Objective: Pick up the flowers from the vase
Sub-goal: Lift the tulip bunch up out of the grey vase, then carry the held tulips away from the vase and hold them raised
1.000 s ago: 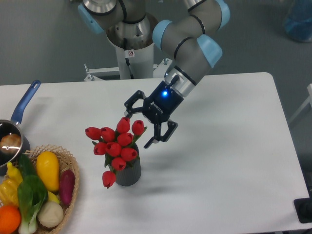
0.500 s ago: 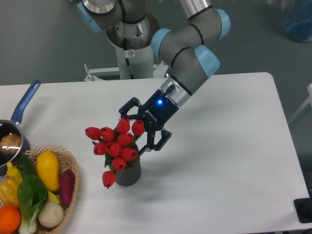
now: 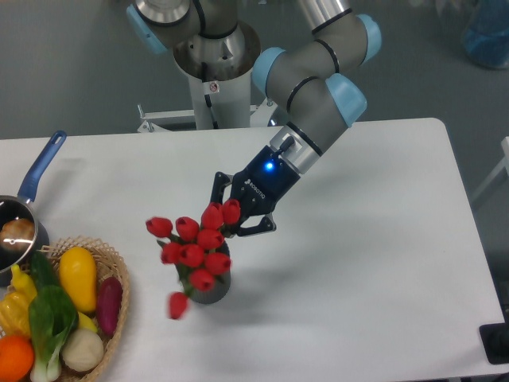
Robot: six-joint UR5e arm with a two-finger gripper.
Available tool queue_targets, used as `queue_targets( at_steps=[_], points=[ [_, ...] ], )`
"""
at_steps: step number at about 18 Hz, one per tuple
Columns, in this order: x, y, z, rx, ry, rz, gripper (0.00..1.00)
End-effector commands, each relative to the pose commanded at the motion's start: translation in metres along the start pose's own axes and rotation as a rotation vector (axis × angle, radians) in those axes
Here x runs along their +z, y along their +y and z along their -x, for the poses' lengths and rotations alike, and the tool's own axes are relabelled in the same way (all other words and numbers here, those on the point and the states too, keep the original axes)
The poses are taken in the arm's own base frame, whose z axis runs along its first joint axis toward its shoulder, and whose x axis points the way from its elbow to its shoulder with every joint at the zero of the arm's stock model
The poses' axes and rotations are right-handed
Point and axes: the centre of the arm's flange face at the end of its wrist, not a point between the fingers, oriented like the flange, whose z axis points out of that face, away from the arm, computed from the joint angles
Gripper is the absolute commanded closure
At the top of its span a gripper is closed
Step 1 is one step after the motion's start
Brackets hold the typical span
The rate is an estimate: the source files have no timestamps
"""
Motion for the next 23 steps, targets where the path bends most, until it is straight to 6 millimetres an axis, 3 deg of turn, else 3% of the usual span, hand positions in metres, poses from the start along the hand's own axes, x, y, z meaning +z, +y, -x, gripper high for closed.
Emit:
queue_targets(
  at_steps=[5,17,23],
  points=[
    [-0.008,-0.015,-0.006,0.015,-0.008,-0.022,1.00],
    [-0.064,-0.114,-0.052,0.039,-0.074,-0.118,1.00],
    [-0.088,-0.153,-0.053,0.033,-0.101,-0.150,1.00]
  ],
)
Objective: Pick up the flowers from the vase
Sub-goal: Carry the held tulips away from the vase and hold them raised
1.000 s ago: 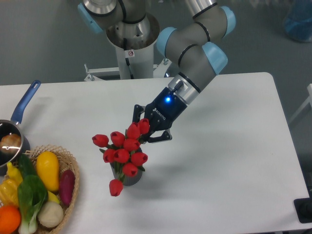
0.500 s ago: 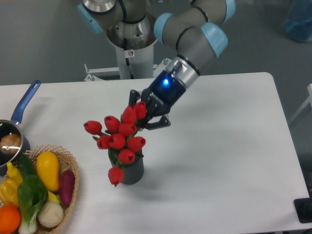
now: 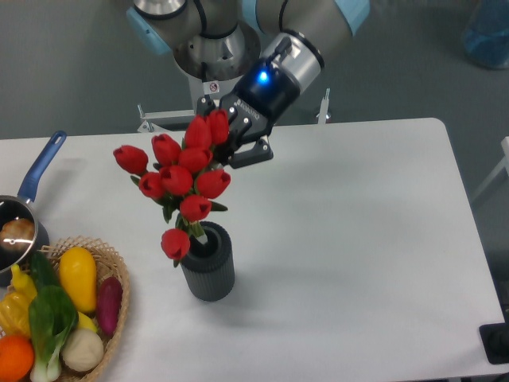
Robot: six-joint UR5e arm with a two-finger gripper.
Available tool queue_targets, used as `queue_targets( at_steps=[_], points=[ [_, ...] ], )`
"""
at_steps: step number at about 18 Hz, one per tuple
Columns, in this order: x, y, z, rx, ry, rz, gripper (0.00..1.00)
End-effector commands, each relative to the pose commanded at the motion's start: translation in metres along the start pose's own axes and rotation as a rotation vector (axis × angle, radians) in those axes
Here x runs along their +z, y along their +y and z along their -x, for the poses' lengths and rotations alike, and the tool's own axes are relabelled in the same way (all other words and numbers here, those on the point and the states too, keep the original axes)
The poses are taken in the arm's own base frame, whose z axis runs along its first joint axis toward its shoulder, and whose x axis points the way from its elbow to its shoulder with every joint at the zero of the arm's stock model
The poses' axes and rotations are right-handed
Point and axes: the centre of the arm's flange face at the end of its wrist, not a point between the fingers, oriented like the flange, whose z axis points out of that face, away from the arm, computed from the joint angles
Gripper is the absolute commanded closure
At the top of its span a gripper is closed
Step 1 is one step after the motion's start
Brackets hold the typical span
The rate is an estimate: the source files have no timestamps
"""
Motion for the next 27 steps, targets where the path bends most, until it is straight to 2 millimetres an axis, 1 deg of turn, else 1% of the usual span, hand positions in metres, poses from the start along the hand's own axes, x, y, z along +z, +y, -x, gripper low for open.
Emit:
queue_targets(
  at_steps=[2,5,6,9,11,12,13,15,17,20,21,24,26,27],
  points=[
    [-0.007,-0.007,0.004,0.011,-0.013,-0.007,1.00],
    [-0.026,-0.017,0.011,0.026,-0.055,-0.009,1.00],
    [-0.035,-0.016,0.015,0.028,-0.074,-0.008,1.00],
    [-0.071,-0.009,0.034,0.026,-0.152,-0.004,1.00],
    [-0.105,0.003,0.052,0.011,-0.222,0.001,1.00],
    [-0.118,0.010,0.060,0.012,-0.248,0.005,1.00],
    [-0.127,0.019,0.064,0.022,-0.265,0.010,1.00],
    [-0.144,0.032,0.072,0.070,-0.298,0.028,1.00],
    [-0.162,0.064,0.094,0.072,-0.329,0.052,1.00],
    [-0.196,0.091,0.107,0.056,-0.401,0.113,1.00],
    [-0.202,0.101,0.109,0.037,-0.420,0.149,1.00],
    [-0.205,0.115,0.111,0.009,-0.455,0.270,1.00],
    [-0.208,0.123,0.114,-0.004,-0.494,0.423,1.00],
    [-0.206,0.131,0.116,-0.010,-0.505,0.512,1.00]
  ],
)
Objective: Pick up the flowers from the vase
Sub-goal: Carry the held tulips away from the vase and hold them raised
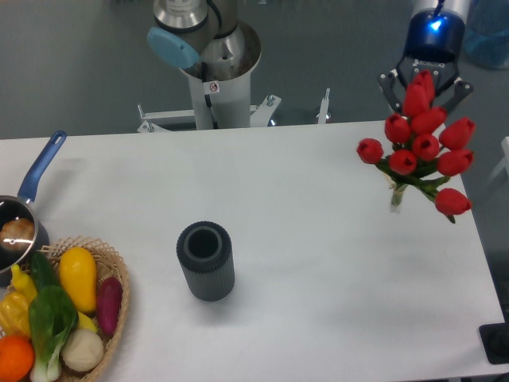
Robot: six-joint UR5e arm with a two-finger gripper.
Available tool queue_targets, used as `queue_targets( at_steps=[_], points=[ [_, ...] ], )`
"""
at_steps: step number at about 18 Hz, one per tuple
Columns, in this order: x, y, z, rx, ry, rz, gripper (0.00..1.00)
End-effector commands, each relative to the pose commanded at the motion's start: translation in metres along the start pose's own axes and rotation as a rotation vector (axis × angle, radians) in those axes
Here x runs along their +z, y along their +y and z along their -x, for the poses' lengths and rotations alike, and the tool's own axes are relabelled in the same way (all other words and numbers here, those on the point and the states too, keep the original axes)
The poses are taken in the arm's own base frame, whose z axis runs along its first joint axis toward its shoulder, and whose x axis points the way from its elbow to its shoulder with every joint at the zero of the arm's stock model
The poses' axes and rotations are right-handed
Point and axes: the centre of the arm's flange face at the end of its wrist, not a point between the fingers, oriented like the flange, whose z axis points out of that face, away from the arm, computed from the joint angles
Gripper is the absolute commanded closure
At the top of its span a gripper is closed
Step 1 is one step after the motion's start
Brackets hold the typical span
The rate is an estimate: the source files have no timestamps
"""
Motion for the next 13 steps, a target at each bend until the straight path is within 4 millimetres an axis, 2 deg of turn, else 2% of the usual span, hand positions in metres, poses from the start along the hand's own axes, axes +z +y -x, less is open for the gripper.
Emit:
queue_targets(
  at_steps=[3,10,13],
  points=[
    [0.026,-0.003,-0.004,0.088,-0.005,0.205,1.00],
    [0.054,-0.009,0.007,0.213,0.088,0.517,1.00],
    [0.067,0.005,0.014,0.274,0.117,0.580,1.00]
  ],
)
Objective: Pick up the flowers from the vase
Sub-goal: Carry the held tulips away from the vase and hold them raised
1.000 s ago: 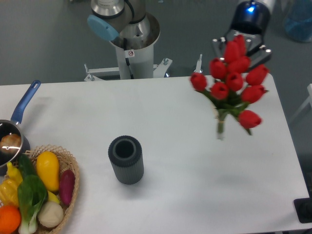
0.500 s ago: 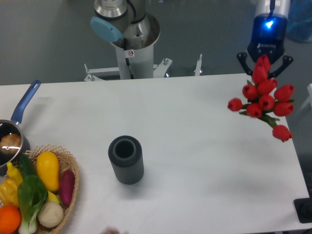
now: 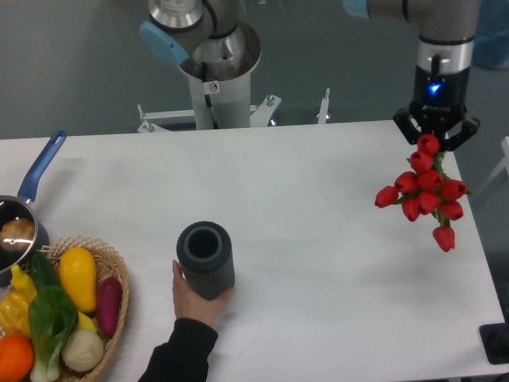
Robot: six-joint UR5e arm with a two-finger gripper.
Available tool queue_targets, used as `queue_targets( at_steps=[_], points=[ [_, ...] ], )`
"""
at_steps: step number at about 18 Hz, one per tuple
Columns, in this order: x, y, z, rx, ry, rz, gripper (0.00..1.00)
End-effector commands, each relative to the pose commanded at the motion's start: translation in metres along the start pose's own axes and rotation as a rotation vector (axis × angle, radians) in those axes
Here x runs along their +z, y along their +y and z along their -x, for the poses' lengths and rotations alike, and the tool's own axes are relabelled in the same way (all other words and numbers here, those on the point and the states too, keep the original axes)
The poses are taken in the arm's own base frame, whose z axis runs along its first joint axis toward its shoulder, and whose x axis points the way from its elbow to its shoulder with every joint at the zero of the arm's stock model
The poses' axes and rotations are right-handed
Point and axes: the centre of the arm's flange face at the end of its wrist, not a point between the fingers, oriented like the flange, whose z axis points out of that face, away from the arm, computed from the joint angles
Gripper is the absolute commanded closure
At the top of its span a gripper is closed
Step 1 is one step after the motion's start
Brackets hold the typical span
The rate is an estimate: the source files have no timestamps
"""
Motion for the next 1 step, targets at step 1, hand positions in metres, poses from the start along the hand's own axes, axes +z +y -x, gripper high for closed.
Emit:
queue_targets(
  at_steps=[1],
  points=[
    [0.0079,-0.0005,0.0011,0.015,0.008,0.038,1.00]
  ],
)
